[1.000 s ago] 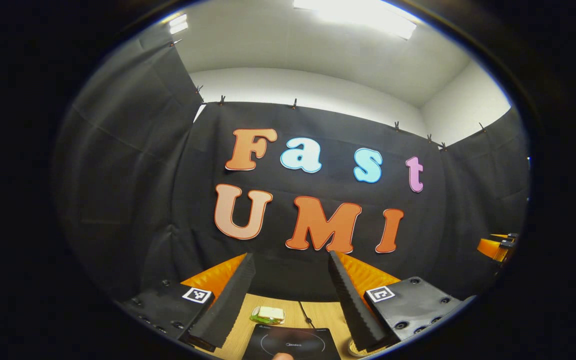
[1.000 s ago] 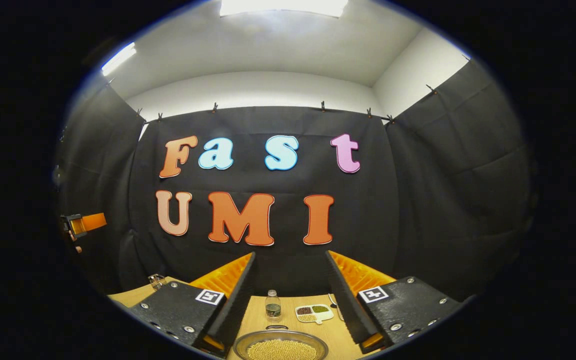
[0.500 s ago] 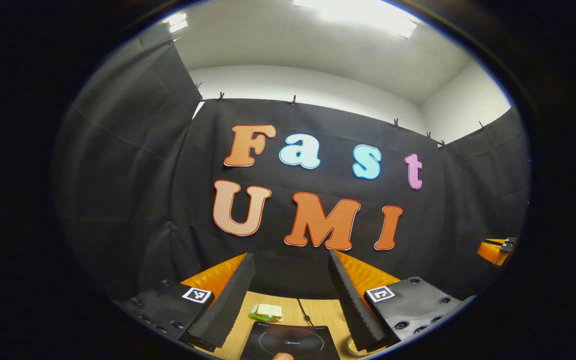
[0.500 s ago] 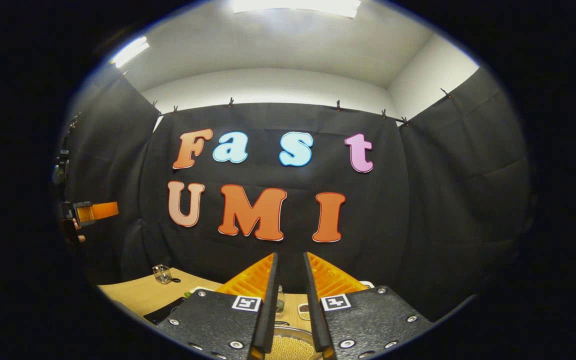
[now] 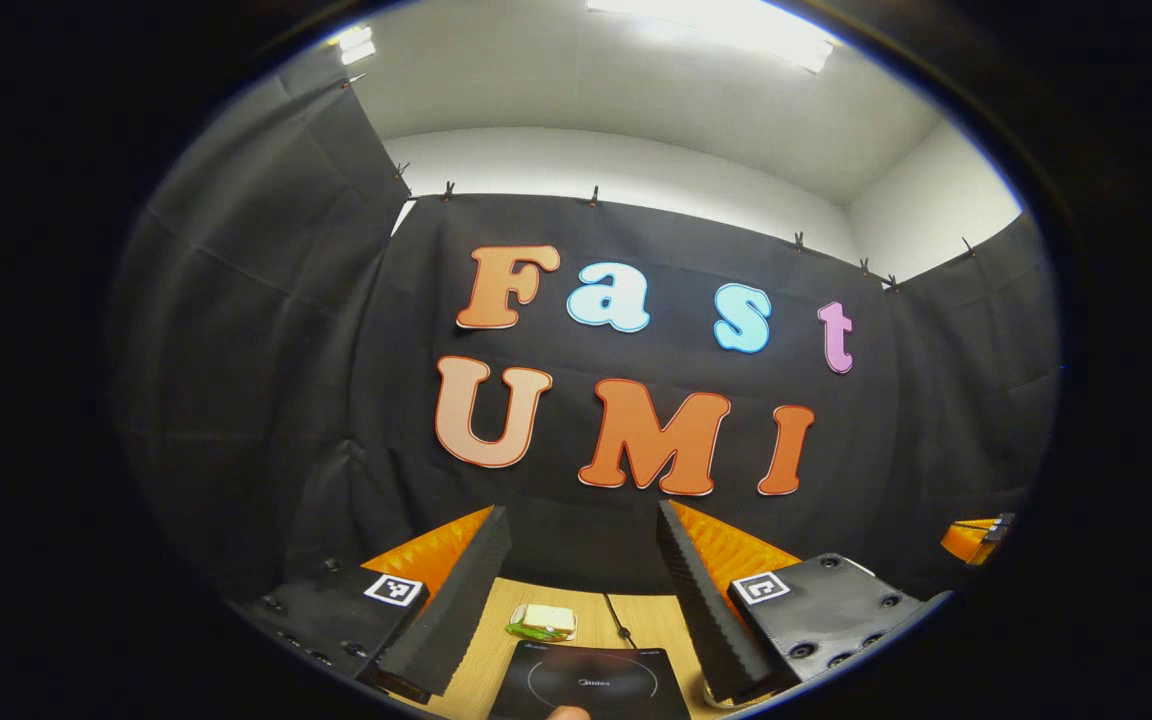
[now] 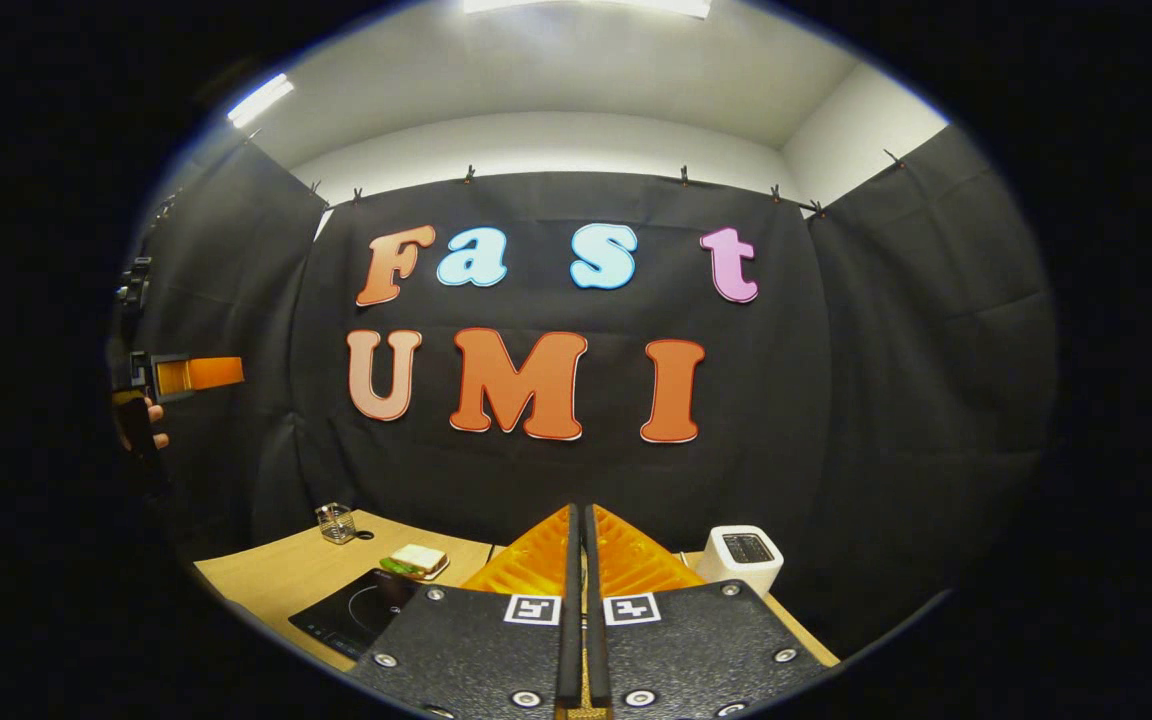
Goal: First push the handle of the pot to place it horizontally, then grasp the pot with both hands and set it on the induction cooktop.
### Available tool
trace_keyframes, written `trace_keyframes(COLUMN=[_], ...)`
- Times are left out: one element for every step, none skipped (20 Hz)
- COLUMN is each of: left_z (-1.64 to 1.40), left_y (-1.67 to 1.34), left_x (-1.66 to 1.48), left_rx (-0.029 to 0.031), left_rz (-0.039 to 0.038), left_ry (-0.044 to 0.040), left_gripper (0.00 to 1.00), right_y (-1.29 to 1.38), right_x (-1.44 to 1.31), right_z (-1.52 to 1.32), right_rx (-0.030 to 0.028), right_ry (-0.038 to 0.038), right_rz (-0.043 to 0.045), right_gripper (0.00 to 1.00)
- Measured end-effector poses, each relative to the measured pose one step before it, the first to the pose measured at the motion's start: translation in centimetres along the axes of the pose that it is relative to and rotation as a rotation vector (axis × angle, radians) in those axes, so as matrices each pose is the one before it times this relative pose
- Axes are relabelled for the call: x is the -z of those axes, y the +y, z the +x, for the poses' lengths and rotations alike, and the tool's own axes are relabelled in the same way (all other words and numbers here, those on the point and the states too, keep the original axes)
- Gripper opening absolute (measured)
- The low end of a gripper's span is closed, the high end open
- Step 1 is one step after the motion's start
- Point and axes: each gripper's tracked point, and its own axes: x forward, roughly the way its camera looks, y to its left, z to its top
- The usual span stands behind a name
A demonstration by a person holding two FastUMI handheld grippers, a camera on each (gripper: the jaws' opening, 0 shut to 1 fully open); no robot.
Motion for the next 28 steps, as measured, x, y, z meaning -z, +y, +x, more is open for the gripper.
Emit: trace_keyframes(left_z=[-0.141,-0.049,-0.035,-0.021,-0.035,0.097,0.049,0.056,0.079,0.139,0.099,0.079,-0.024,-0.077,-0.076,-0.097,-0.087,-0.065,-0.116,-0.039,-0.025,-0.041,-0.056,-0.077,0.032,-0.063,0.013,0.021], left_y=[0.003,-0.009,-0.012,0.041,0.121,0.142,-0.161,-0.182,-0.067,-0.128,-0.147,-0.153,-0.156,-0.057,-0.159,-0.286,-0.154,-0.224,-0.157,-0.119,-0.163,-0.135,-0.096,-0.106,-0.051,-0.045,0.001,-0.041], left_x=[0.165,0.067,0.124,0.133,0.194,0.216,0.241,0.273,0.336,0.368,0.302,0.228,0.214,0.259,0.130,0.041,0.012,0.041,0.030,-0.049,0.108,0.064,0.085,0.028,0.071,0.080,0.133,0.130], left_rx=[0.00214,0.00368,0.00248,0.00183,-0.00045,-0.00170,0.00400,0.00610,0.00629,0.00546,0.00534,0.00654,0.00552,0.00346,0.00472,0.00411,0.00424,0.00465,0.00461,0.00379,0.00233,0.00301,0.00271,0.00197,0.00043,-0.00141,-0.00073,0.00022], left_rz=[0.00243,0.00101,-0.00127,-0.00260,-0.00253,-0.00292,-0.00296,-0.00304,-0.00069,0.00132,0.00007,-0.00086,-0.00027,0.00054,0.00214,0.00381,0.00391,0.00238,0.00014,0.00123,0.00010,-0.00107,-0.00087,0.00187,0.00518,0.00748,0.00772,0.00531], left_ry=[0.00087,0.00086,-0.00033,0.00030,0.00061,0.00222,0.00472,0.00561,0.00780,0.00911,0.00791,0.00553,0.00471,0.00442,0.00216,-0.00034,-0.00220,-0.00274,-0.00243,-0.00113,0.00016,0.00101,0.00053,0.00008,-0.00012,-0.00024,0.00072,0.00157], left_gripper=[0.96,0.96,0.96,0.96,0.96,0.96,0.96,0.96,0.96,0.97,0.97,0.96,0.96,0.96,0.96,0.96,0.96,0.96,0.96,0.96,0.96,0.96,0.96,0.96,0.96,0.96,0.96,0.97], right_y=[0.206,0.193,0.101,0.043,0.163,0.221,0.346,0.313,0.284,0.207,0.395,0.198,0.047,0.090,-0.027,-0.240,-0.292,-0.161,-0.056,0.225,0.211,-0.057,-0.057,-0.118,0.112,0.202,0.097,0.254], right_x=[0.796,0.978,1.044,1.149,1.166,1.260,1.272,1.136,1.190,1.141,1.308,1.173,1.146,1.239,1.063,1.046,0.986,1.052,1.220,1.195,1.265,0.984,0.873,0.790,0.803,0.786,0.678,0.710], right_z=[-0.093,-0.188,-0.100,-0.088,0.017,-0.062,-0.017,0.038,0.096,-0.059,0.025,0.002,0.046,-0.083,-0.173,-0.368,-0.134,-0.069,0.036,0.012,0.012,0.157,0.154,0.073,0.091,0.076,0.126,0.173], right_rx=[-0.00487,-0.00472,0.00080,0.00392,0.00012,-0.00273,-0.00460,-0.00914,-0.00439,-0.00464,-0.00808,-0.00133,-0.00216,-0.00285,0.00285,0.00806,0.01323,0.00860,0.00249,-0.01113,-0.00928,-0.00213,0.00085,0.00146,-0.00505,-0.00423,-0.00475,-0.00726], right_ry=[0.01046,0.01630,0.01751,0.01742,0.02154,0.02325,0.02323,0.02134,0.02381,0.02216,0.02393,0.02186,0.02239,0.02686,0.01956,0.01668,0.01607,0.01943,0.02662,0.03005,0.03215,0.02585,0.02185,0.01847,0.01994,0.01673,0.01664,0.01937], right_rz=[0.00368,0.00087,0.00011,0.00051,0.00154,0.00759,0.01059,0.00586,0.00314,0.00172,-0.00335,-0.00087,-0.00232,-0.00333,-0.00017,-0.00168,-0.00015,0.00091,0.00670,0.00749,0.00785,0.00656,0.00296,0.00729,0.00666,0.00656,0.00585,0.00585], right_gripper=[0.01,0.01,0.01,0.01,0.01,0.00,0.01,0.01,0.01,0.00,0.01,0.01,0.01,0.01,0.01,0.01,0.00,0.01,0.01,0.01,0.01,0.01,0.01,0.01,0.01,0.01,0.01,0.01])
